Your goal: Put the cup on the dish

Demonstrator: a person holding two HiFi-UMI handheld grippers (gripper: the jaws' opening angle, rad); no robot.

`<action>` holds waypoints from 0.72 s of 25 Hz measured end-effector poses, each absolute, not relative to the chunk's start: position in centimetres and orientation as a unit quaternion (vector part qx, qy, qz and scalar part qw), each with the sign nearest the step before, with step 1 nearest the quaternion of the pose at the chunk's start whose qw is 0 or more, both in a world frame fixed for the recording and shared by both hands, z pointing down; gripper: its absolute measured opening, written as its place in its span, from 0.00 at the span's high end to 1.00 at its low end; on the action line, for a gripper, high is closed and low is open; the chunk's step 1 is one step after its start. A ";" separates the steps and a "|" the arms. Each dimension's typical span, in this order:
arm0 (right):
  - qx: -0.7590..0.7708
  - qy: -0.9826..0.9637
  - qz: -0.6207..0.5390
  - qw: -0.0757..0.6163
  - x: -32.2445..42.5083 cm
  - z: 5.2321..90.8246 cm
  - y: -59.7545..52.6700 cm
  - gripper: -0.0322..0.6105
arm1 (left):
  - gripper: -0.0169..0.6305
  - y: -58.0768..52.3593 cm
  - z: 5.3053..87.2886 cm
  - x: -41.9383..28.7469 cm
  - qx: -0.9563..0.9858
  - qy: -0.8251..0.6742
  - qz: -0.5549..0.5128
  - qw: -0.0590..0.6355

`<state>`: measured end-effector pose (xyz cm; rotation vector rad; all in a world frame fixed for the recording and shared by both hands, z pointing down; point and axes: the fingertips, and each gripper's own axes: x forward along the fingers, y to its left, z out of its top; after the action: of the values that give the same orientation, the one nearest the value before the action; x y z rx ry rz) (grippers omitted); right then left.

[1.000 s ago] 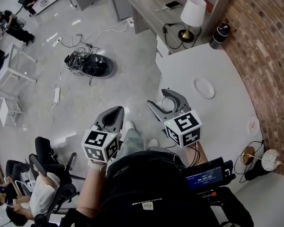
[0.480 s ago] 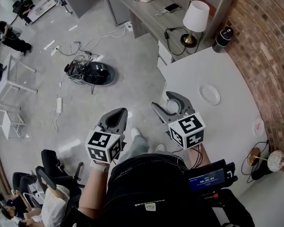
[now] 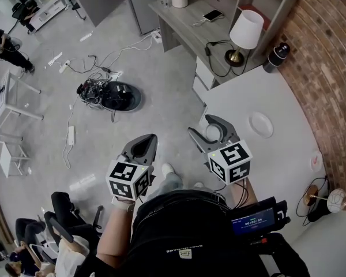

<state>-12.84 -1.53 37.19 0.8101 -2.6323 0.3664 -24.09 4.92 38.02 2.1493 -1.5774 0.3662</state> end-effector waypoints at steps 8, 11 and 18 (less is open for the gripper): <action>0.308 -0.926 0.128 0.180 -16.2 36.8 -3.0 0.54 | 0.96 3.2 38.2 -27.8 0.791 -0.557 0.126 0.221; 0.318 -0.922 0.131 0.177 -17.5 36.9 -3.4 0.54 | 0.96 2.8 38.4 -29.2 0.796 -0.549 0.126 0.221; 0.344 -0.913 0.133 0.172 -19.6 36.9 -4.0 0.54 | 0.96 2.3 39.0 -31.3 0.810 -0.528 0.124 0.223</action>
<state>-19.58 -4.02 36.87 0.9761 -2.5920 0.3765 -31.29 2.32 39.00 2.2373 -1.4574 0.3417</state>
